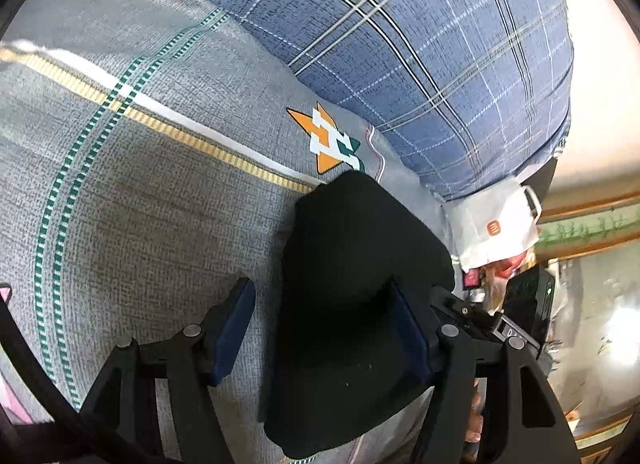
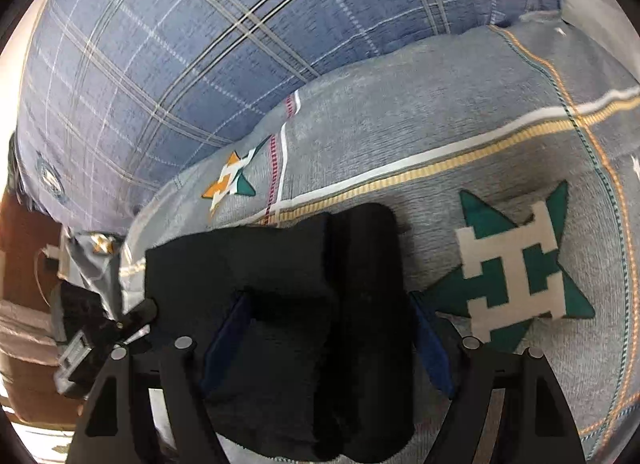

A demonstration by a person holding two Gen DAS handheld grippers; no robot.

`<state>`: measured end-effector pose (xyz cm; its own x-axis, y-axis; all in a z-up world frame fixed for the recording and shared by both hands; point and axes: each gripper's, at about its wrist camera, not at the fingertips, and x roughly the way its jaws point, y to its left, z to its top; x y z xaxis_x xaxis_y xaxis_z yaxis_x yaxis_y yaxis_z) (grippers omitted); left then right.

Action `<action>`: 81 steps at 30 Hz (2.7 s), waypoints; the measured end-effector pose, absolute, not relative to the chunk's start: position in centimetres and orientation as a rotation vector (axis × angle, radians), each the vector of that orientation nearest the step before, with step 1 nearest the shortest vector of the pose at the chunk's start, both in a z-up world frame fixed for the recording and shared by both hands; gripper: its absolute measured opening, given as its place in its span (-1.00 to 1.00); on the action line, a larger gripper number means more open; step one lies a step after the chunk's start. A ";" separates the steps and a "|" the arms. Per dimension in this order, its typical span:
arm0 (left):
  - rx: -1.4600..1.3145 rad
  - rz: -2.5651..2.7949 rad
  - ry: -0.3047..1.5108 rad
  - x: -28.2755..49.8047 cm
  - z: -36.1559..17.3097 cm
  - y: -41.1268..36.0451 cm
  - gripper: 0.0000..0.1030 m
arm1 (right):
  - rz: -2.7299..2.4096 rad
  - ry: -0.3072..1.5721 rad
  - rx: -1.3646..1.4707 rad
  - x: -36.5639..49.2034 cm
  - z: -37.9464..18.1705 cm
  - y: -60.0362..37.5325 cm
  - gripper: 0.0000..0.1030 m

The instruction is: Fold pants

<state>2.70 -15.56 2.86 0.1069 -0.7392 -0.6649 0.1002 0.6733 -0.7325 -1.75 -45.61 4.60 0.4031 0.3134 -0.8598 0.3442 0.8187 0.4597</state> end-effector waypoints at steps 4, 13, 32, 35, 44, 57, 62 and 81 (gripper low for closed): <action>-0.571 -0.679 1.337 2.0 2.7 -16.9 0.33 | -0.032 1.177 0.627 -1.7 4.3 -45.0 0.57; -0.530 -0.636 1.291 1.8 3.0 -17.8 0.33 | -0.060 1.123 0.713 -2.1 4.3 -45.7 0.59; -0.521 -0.715 1.284 1.9 6.0 -17.2 -0.47 | -0.026 1.094 0.683 -2.0 5.4 -45.1 -0.25; -0.534 -0.695 1.263 1.6 7.7 -16.1 -0.48 | 0.020 1.076 0.722 -2.2 5.7 -45.1 -0.29; -0.577 -0.615 1.186 -5.5 10.1 -9.3 -0.48 | 0.186 0.996 0.737 -5.5 7.6 -40.3 -0.30; -0.668 -0.643 1.140 -11.8 6.7 -3.3 -0.47 | 0.246 0.965 0.641 -14.6 5.9 -31.5 -0.31; -0.530 -0.507 1.166 -10.7 4.6 -5.5 -0.14 | 0.173 0.936 0.704 -14.2 4.1 -33.2 -0.19; -0.453 -0.436 1.141 -16.1 4.5 -5.3 0.35 | 0.156 0.982 0.822 -18.3 3.4 -33.8 0.37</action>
<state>-16.08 -5.26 4.52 0.3538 -0.5465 -0.7591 0.0986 0.8288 -0.5508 -18.35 -33.79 3.45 0.5705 0.4667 -0.6758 0.2348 0.6958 0.6788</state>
